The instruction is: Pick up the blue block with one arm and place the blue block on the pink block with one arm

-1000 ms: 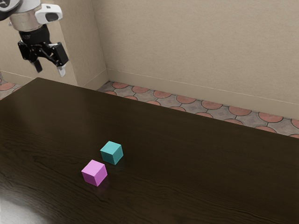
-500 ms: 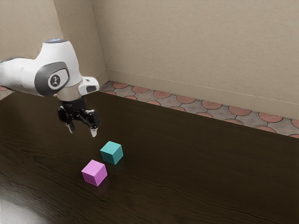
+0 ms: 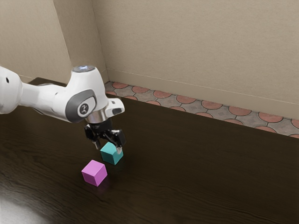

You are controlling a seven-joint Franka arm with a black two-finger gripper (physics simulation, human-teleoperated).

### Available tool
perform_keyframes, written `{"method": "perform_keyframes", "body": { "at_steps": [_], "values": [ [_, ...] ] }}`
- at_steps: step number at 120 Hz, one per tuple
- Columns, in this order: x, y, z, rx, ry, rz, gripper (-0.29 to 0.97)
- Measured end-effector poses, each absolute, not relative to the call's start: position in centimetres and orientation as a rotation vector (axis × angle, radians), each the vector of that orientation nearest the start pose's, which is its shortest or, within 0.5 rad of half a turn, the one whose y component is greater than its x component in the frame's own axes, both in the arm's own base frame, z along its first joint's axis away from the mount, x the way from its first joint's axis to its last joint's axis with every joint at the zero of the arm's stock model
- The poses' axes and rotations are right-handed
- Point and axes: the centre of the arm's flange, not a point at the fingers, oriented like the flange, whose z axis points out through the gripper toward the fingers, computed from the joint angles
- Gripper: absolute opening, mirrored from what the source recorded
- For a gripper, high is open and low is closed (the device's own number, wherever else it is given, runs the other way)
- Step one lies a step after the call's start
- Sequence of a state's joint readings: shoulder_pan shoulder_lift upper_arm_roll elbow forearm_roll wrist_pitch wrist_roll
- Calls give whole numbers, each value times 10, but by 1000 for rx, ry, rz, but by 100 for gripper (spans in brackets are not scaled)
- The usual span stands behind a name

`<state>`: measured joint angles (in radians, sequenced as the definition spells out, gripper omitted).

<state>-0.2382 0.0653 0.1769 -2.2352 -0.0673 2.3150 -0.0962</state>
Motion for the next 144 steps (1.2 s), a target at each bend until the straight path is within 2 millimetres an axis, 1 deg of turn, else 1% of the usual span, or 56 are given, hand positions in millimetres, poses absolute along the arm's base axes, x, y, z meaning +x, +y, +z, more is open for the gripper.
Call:
{"method": "perform_keyframes", "body": {
  "at_steps": [13,17,22,37,45,70,84,93,120,135,144],
  "values": [
    [538,4,333,-3167,-181,-31,68],
    [539,12,331,-3165,-184,-36,68],
    [540,16,329,-3164,-174,-42,68],
    [543,8,325,-3162,-95,-65,68],
    [550,8,317,-3158,-70,-61,68],
    [566,8,308,-3149,-8,-73,68],
    [569,1,304,-3153,30,-74,68],
    [569,-1,301,-3157,40,-73,68],
    [569,0,274,-3171,32,-25,68],
    [579,-3,270,-3169,55,-43,68],
    [582,-3,267,-3169,59,-42,68]
  ]
}}
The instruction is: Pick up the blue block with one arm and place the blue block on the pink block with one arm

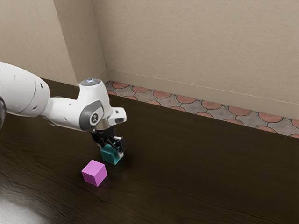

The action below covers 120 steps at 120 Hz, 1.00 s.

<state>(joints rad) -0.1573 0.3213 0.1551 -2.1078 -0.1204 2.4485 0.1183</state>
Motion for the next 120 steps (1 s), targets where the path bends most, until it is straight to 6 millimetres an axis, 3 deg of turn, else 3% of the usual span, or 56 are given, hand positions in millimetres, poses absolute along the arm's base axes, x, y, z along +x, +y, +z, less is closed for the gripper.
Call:
{"method": "perform_keyframes", "body": {
  "at_steps": [37,62,70,79,90,101,120],
  "values": [
    [581,1,252,-3183,42,-12,67],
    [582,2,255,-3172,68,-23,38],
    [582,1,272,-3169,76,-65,33],
    [570,-1,316,-3173,72,-162,32],
    [543,2,341,-3172,53,-200,31],
    [501,13,350,-3175,-9,-190,32],
    [456,23,346,-3161,-96,-147,32]
  ]
}}
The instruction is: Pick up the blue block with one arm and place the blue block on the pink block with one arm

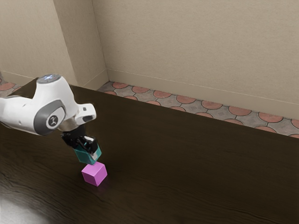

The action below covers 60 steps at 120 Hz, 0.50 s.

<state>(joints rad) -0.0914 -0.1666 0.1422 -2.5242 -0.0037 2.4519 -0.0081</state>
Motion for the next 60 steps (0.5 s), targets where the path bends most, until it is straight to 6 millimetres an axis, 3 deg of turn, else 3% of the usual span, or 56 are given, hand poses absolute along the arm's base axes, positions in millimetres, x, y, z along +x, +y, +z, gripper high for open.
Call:
{"method": "perform_keyframes", "body": {
  "at_steps": [20,40,60],
  "values": [
    [448,20,341,-3147,-154,-124,32],
    [456,11,326,-3123,-162,-78,32],
    [460,10,324,-3108,-193,-75,32]
  ]
}}
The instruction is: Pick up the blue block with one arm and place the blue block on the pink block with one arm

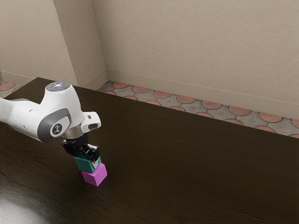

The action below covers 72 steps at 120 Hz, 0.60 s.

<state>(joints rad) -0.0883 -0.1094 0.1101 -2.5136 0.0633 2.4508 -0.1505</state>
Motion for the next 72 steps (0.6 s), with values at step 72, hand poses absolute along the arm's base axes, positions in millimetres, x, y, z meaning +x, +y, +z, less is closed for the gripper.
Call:
{"method": "perform_keyframes", "body": {
  "at_steps": [72],
  "values": [
    [462,5,425,-3120,-227,-389,65]
  ]
}}
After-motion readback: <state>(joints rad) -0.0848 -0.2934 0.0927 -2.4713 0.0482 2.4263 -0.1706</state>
